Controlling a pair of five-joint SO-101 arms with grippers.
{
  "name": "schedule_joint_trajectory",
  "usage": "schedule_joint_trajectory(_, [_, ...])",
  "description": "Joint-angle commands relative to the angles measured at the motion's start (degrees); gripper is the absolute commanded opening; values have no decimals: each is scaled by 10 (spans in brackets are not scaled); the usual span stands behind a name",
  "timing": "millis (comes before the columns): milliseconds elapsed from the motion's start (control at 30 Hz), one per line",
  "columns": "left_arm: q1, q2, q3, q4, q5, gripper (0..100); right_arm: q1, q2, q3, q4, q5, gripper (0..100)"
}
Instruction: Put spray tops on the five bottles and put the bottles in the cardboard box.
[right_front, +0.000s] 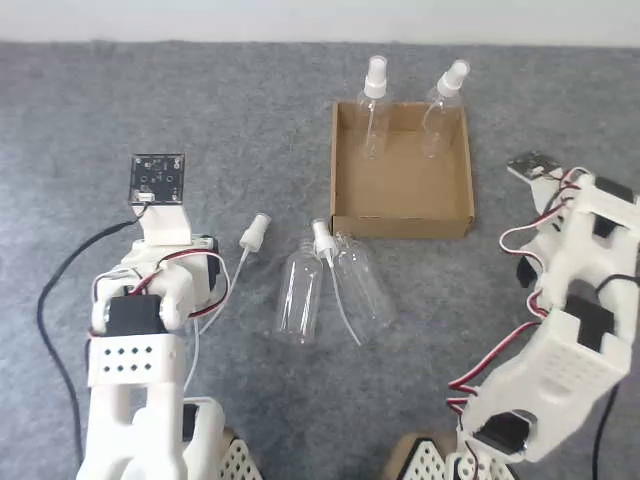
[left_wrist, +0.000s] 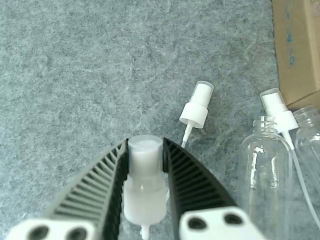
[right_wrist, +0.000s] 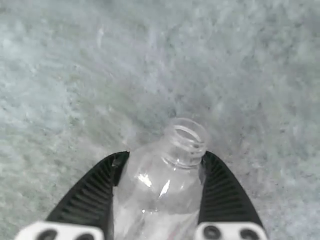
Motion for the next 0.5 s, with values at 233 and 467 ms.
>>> schedule_joint_trajectory(233, [-1,-18,-4,-17,6,11,-2,-8,-24,-1,11,336])
schedule_joint_trajectory(467, [1,-17,-4,-17,6,11,1,-14,-28,0,-40,292])
